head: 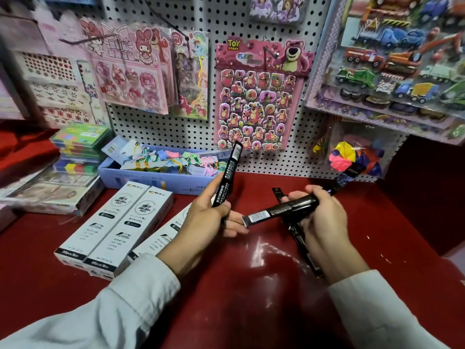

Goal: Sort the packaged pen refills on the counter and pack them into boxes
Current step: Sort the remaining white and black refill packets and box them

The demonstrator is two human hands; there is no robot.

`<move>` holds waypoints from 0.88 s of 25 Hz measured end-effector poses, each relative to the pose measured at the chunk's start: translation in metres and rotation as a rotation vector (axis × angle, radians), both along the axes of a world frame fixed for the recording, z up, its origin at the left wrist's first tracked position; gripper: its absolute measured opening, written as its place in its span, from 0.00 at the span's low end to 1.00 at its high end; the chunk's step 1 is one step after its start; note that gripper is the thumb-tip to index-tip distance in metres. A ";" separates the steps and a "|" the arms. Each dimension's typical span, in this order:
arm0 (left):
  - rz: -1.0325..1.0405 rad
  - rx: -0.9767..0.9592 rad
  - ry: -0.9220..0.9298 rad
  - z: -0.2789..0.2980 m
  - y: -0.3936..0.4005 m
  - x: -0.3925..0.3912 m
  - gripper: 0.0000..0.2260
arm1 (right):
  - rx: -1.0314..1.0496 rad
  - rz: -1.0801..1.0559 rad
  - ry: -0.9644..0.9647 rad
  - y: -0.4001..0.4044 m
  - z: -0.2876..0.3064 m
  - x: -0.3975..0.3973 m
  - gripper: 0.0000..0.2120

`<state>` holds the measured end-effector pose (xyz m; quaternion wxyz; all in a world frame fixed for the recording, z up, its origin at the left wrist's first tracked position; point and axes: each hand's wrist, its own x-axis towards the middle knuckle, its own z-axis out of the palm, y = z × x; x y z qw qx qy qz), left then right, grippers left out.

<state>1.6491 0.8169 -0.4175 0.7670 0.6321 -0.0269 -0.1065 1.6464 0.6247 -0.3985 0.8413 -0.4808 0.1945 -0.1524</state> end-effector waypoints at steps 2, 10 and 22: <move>-0.060 0.005 0.002 0.003 0.000 -0.003 0.30 | 0.067 -0.096 -0.103 -0.008 0.006 0.000 0.06; -0.439 -0.192 0.208 0.021 0.003 -0.012 0.18 | -0.964 0.622 -0.163 0.006 0.002 -0.013 0.25; -0.275 -0.345 0.080 0.009 0.006 -0.006 0.22 | -0.586 0.399 0.022 0.034 -0.019 -0.009 0.14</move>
